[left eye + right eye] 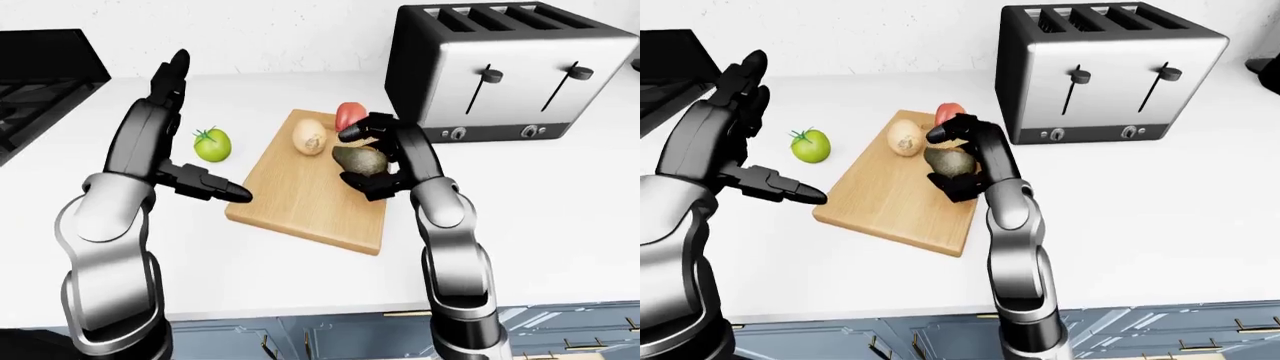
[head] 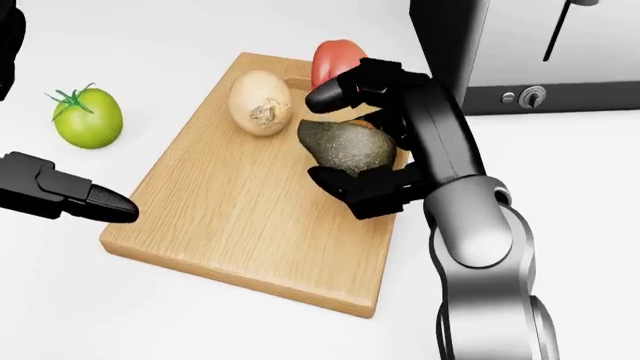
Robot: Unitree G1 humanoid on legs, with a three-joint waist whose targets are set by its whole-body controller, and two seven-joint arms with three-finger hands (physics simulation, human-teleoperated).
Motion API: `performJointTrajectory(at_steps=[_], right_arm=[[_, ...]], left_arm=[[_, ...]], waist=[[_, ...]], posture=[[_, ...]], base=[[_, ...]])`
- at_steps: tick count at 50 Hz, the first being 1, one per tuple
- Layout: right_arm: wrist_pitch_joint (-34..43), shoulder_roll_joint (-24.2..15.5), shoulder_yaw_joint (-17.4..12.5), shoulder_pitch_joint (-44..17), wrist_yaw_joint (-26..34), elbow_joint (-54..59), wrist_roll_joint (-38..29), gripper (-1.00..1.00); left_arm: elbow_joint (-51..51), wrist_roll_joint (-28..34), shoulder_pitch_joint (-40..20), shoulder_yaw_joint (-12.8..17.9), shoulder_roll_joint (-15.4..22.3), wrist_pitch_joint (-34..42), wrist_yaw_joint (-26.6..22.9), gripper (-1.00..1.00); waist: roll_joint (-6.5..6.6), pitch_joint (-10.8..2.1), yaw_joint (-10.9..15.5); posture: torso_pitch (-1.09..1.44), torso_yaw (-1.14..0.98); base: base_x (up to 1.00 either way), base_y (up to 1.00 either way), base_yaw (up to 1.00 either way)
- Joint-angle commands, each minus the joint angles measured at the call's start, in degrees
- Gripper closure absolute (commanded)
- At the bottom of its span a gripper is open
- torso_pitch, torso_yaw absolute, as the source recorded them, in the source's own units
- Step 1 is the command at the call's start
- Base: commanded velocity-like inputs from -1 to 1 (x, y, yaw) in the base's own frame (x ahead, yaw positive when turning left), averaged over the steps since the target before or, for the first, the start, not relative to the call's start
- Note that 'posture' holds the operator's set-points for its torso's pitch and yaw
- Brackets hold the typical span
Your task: Place the avocado, onion, tomato and bell pepper on the cutting board.
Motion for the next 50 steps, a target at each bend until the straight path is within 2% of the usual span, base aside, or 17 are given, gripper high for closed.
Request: performJointTrajectory(at_steps=[1,7,14,24,27,32,35,37,38,50], right_arm=[[-1.55,-0.08,-0.17,-1.69,-0.19,-3.36,-0.39,0.02],[-2.84,0.25,-0.26,-2.45,-1.23,-0.88,-0.16,-0.1],[2.46,-0.3,0.8,1.19,2.51,-10.56,-2.56,-0.17],[0.05,0.01,-0.27,-1.54,1.07,-5.56,-1.62,-0.25],[1.28,-0.54,-0.65,-1.98,1.57,-7.11,-1.78,-0.42],[3.47,-1.47,-1.59,-3.54,1.9,-9.2,-2.08,-0.55],[4.19,-2.46,-2.34,-5.08,1.53,-9.2,-1.98,-0.82],[5.12,-2.99,-2.55,-5.52,1.83,-10.14,-2.1,-0.88],[5.57,-3.3,-2.85,-5.86,1.85,-10.62,-2.19,-1.0],[11.7,-8.39,-6.04,-5.19,6.1,-21.58,-1.54,-1.0]], left_arm=[[-1.48,0.24,-1.5,0.63,0.61,-1.46,0.59,-1.0],[-0.71,0.32,-1.63,0.4,0.45,-2.04,0.84,-1.0],[-0.49,0.51,-2.21,0.32,0.63,-1.92,0.57,-1.0],[-1.59,0.82,-2.62,0.41,1.18,-0.73,-0.24,-1.0],[-1.35,0.83,-2.72,0.45,1.04,-0.87,-0.1,-1.0],[0.25,0.41,-3.03,0.75,1.04,-1.96,0.53,-1.0],[1.53,0.12,-3.11,0.68,1.06,-2.97,0.96,-1.0],[2.31,0.04,-3.66,0.63,1.33,-3.24,1.04,-1.0],[2.93,0.22,-4.0,0.54,1.66,-3.47,1.11,-1.0],[13.05,-0.18,-11.94,0.03,4.21,-6.59,1.48,-1.0]], waist=[[0.21,-1.54,-0.02],[0.23,-1.55,-0.11],[0.05,-1.5,0.12],[0.25,-1.42,-0.21],[0.25,-1.42,-0.18],[0.2,-1.27,-0.01],[0.17,-1.26,-0.06],[0.1,-1.29,-0.01],[0.06,-1.27,0.0],[-0.3,-1.06,0.21]], posture=[[0.0,0.0],[0.0,0.0],[0.0,0.0],[0.0,0.0],[0.0,0.0],[0.0,0.0],[0.0,0.0],[0.0,0.0],[0.0,0.0],[0.0,0.0]], base=[[0.0,0.0,0.0],[0.0,0.0,0.0],[0.0,0.0,0.0],[0.0,0.0,0.0],[0.0,0.0,0.0],[0.0,0.0,0.0],[0.0,0.0,0.0],[0.0,0.0,0.0],[0.0,0.0,0.0],[0.0,0.0,0.0]])
